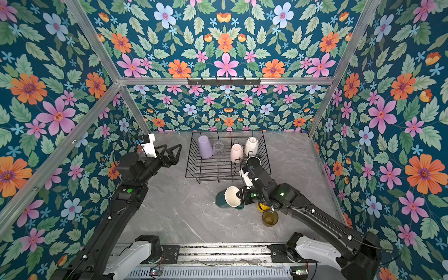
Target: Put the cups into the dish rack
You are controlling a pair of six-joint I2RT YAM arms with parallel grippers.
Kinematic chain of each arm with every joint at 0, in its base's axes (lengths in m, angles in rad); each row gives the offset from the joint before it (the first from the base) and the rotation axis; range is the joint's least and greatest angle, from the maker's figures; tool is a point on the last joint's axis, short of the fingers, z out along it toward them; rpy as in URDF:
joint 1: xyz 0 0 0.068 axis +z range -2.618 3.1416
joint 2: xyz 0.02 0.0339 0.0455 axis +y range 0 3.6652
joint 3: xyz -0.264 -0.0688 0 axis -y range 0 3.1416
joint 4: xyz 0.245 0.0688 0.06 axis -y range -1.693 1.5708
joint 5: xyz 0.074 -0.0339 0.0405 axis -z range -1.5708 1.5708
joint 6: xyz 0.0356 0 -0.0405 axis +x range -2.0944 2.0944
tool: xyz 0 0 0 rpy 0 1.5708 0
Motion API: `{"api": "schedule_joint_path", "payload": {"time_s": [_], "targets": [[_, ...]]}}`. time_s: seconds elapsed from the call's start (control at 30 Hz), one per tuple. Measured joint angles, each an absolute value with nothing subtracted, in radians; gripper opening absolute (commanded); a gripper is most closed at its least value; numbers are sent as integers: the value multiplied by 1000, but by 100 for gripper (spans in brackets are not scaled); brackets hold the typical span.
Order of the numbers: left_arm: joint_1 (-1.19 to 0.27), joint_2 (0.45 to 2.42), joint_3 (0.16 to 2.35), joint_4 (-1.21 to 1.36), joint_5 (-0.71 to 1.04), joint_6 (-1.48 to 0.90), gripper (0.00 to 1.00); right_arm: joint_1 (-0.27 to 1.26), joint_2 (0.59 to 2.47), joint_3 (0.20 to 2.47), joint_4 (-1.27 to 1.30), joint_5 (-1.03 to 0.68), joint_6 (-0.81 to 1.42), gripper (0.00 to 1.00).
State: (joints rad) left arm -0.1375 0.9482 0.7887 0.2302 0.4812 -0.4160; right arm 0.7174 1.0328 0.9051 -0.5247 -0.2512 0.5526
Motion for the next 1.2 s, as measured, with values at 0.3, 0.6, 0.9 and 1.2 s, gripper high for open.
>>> {"api": "schedule_joint_path", "payload": {"time_s": [0.3, 0.6, 0.9, 1.2], "targets": [[-138, 1031, 727, 616, 959, -548, 100, 477, 1020, 826, -188, -470, 751, 0], [-138, 1120, 677, 1088, 1212, -869, 100, 467, 1157, 907, 67, -616, 865, 0], [-138, 1166, 662, 1358, 1269, -1069, 100, 513, 1197, 959, 196, -717, 910, 0], [-138, 1212, 665, 1575, 1289, -1239, 99, 560, 1278, 1019, 264, -752, 921, 0]]}}
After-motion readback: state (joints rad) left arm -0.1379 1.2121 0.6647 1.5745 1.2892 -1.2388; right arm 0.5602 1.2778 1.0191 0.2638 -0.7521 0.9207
